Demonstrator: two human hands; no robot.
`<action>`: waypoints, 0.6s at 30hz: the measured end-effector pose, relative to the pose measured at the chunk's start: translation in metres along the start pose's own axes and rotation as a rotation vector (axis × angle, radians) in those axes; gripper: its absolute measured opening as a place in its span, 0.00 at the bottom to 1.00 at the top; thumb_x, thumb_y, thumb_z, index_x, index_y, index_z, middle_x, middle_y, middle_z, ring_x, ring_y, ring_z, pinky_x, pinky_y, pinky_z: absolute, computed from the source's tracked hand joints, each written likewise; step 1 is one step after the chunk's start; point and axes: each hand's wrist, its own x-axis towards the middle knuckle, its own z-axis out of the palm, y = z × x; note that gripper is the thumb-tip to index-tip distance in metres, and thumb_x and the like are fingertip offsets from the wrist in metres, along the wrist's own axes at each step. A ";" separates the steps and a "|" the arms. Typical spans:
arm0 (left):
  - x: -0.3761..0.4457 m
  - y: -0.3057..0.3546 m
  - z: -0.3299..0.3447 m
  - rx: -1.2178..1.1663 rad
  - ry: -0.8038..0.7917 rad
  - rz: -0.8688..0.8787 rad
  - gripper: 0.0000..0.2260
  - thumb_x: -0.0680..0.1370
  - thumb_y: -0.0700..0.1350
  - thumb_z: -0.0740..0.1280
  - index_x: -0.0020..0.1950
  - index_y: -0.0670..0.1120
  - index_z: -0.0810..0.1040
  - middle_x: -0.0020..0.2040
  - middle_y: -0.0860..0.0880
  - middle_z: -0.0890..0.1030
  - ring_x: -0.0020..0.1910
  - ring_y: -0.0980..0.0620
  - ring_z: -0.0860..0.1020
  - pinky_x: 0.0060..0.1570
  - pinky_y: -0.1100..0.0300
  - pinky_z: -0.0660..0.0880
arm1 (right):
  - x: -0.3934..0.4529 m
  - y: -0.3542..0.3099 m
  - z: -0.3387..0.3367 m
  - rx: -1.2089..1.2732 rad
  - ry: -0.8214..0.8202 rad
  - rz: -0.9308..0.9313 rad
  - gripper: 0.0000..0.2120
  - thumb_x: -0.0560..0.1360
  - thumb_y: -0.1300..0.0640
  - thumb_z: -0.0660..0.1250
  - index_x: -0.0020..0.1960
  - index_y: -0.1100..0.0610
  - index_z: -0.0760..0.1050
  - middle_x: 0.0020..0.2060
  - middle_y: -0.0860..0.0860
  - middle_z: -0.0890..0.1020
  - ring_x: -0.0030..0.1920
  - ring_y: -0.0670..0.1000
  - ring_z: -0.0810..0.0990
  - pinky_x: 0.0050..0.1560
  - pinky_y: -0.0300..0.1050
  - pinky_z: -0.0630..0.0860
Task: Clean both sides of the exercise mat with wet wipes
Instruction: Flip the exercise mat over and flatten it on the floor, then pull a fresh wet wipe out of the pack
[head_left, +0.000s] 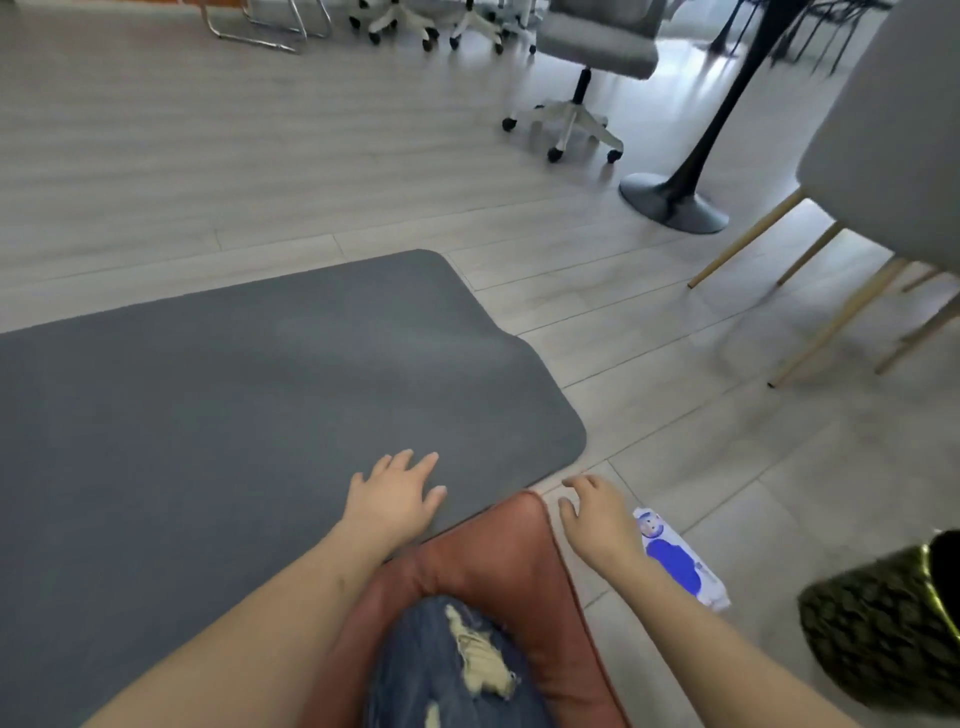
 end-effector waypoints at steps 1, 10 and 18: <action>-0.009 0.011 -0.001 0.014 0.018 0.030 0.27 0.84 0.63 0.54 0.83 0.60 0.56 0.83 0.50 0.59 0.82 0.45 0.57 0.76 0.39 0.61 | -0.022 0.011 -0.007 0.020 0.038 0.034 0.17 0.79 0.50 0.61 0.66 0.52 0.75 0.64 0.50 0.75 0.65 0.54 0.73 0.59 0.51 0.74; -0.030 0.140 0.034 0.050 0.045 0.275 0.24 0.85 0.59 0.55 0.81 0.58 0.62 0.79 0.50 0.67 0.77 0.46 0.65 0.73 0.42 0.65 | -0.127 0.131 -0.011 0.097 0.144 0.314 0.16 0.78 0.50 0.62 0.64 0.52 0.76 0.62 0.51 0.77 0.63 0.54 0.74 0.56 0.50 0.76; 0.027 0.233 0.129 0.161 -0.112 0.443 0.23 0.84 0.53 0.58 0.79 0.54 0.65 0.77 0.51 0.69 0.74 0.45 0.69 0.69 0.47 0.68 | -0.082 0.222 0.036 0.193 0.086 0.402 0.17 0.77 0.51 0.64 0.65 0.54 0.75 0.65 0.49 0.75 0.65 0.52 0.73 0.59 0.50 0.75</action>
